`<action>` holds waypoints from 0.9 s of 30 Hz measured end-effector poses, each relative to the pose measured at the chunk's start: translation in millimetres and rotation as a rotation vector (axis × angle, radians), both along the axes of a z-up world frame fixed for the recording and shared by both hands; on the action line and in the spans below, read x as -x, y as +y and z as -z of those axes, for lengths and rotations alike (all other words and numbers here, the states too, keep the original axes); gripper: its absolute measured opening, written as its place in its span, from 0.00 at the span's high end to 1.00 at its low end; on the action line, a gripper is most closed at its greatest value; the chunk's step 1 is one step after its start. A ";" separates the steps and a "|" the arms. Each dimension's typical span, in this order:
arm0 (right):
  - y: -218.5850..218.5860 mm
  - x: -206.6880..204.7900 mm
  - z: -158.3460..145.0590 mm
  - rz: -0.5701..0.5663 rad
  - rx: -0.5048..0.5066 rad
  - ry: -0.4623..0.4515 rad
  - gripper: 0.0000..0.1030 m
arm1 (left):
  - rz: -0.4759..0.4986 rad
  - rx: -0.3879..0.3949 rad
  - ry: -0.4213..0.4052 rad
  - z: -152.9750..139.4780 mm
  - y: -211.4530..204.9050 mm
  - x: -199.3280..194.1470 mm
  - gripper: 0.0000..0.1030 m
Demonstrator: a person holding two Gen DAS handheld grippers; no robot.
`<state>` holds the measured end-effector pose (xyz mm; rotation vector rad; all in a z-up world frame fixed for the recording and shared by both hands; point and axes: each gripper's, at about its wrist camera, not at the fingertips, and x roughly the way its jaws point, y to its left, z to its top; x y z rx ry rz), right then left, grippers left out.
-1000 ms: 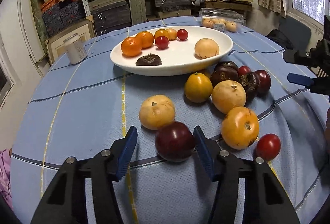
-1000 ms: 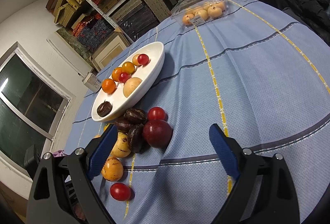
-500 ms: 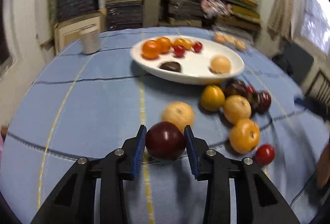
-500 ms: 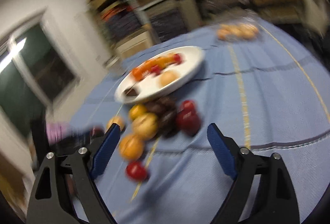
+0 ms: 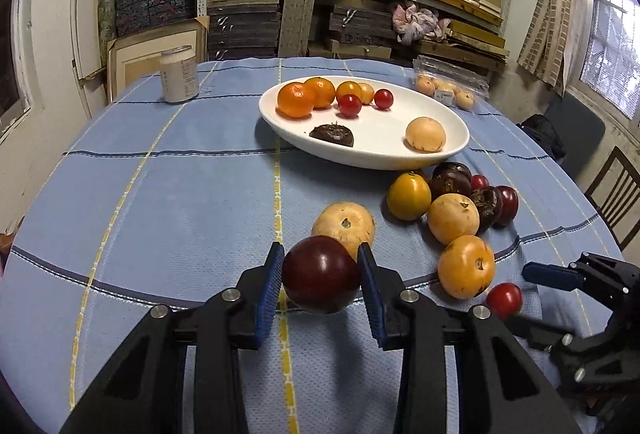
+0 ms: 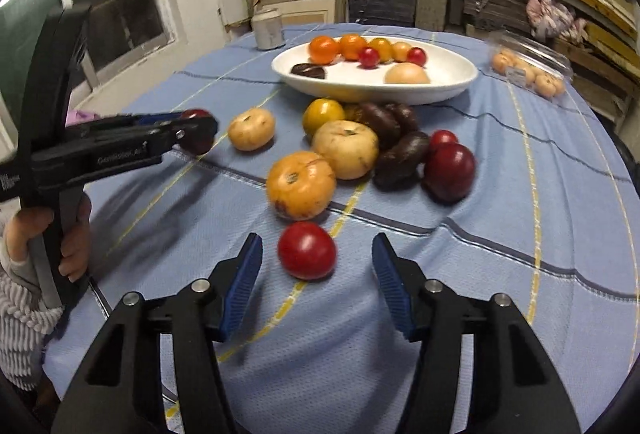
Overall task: Organize fruits
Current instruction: 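Grasp a dark red tomato with the left tool while the right tool grasps a red tomato, then carry both tomatoes over the white plate and open both tools to release them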
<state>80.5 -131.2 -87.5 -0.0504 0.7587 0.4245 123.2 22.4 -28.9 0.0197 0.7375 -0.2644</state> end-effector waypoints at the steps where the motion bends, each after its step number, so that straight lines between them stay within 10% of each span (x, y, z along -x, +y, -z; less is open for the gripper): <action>1: 4.3 1.2 1.3 -0.006 0.016 0.000 0.45 | 0.002 -0.003 0.001 0.3 -0.7 -0.1 0.63; 10: 11.1 -13.4 11.0 0.016 0.009 0.074 0.46 | 0.020 -0.029 0.023 7.4 -7.2 -2.4 0.63; 14: 12.0 -14.6 11.6 0.005 -0.003 0.077 0.68 | 0.020 -0.037 0.047 13.0 -8.7 -5.4 0.63; 19: 2.2 -13.3 9.3 0.012 -0.063 0.080 0.69 | 0.018 -0.023 0.058 15.6 -6.5 -6.0 0.63; 27: -50.4 -16.8 -40.7 0.110 -0.242 0.003 0.69 | 0.023 0.074 0.021 -20.4 -3.4 -16.5 0.63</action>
